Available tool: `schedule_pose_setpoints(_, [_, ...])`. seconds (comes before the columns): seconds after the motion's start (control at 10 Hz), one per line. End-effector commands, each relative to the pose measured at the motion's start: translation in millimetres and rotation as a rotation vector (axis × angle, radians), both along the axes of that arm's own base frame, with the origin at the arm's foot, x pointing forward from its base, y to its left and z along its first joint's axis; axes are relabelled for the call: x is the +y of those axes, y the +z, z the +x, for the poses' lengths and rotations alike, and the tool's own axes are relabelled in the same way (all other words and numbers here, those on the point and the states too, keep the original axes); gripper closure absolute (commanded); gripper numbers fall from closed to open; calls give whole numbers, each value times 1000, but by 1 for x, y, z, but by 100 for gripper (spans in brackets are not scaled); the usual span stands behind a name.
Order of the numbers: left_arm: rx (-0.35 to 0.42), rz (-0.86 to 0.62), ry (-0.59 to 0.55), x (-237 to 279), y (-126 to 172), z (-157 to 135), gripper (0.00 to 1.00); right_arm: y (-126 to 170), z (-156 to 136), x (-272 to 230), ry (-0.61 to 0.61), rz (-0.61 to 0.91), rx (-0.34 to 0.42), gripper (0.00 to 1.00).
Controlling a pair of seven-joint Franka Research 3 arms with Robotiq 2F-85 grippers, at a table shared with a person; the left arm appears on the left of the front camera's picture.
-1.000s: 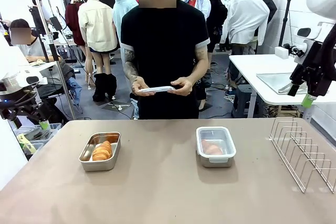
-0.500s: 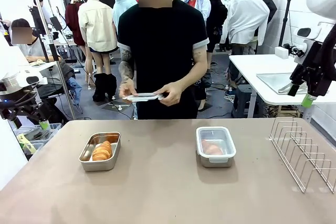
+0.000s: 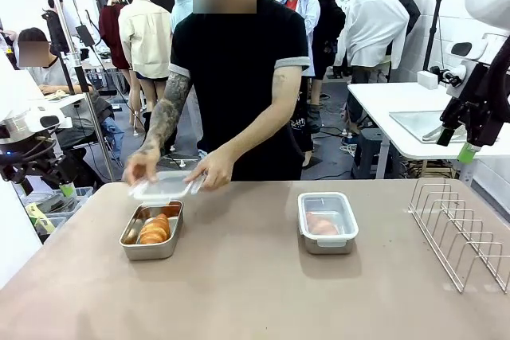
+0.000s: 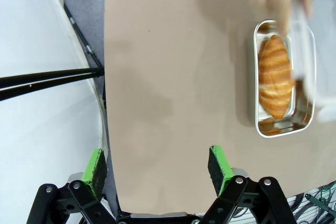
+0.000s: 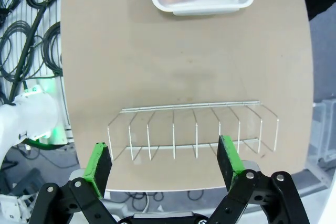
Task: Place the bread in airtight containers.
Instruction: Release when the human grabs the Airtight Container lid.
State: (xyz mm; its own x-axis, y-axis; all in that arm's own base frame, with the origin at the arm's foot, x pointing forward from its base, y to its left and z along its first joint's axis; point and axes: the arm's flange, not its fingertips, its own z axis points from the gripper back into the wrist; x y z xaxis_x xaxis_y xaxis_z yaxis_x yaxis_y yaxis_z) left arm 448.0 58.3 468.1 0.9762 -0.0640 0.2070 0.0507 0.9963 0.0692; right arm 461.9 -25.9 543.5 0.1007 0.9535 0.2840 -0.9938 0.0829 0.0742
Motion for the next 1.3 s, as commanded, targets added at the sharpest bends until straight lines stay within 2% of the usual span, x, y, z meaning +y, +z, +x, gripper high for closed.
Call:
schedule_pose_setpoints(0.0, [-1, 9, 3, 2, 0, -2, 0, 1, -1, 2, -17, -4, -2, 0])
schedule_pose_setpoints(1.2, [-1, 9, 3, 2, 0, -2, 0, 1, -1, 2, -17, -4, -2, 0])
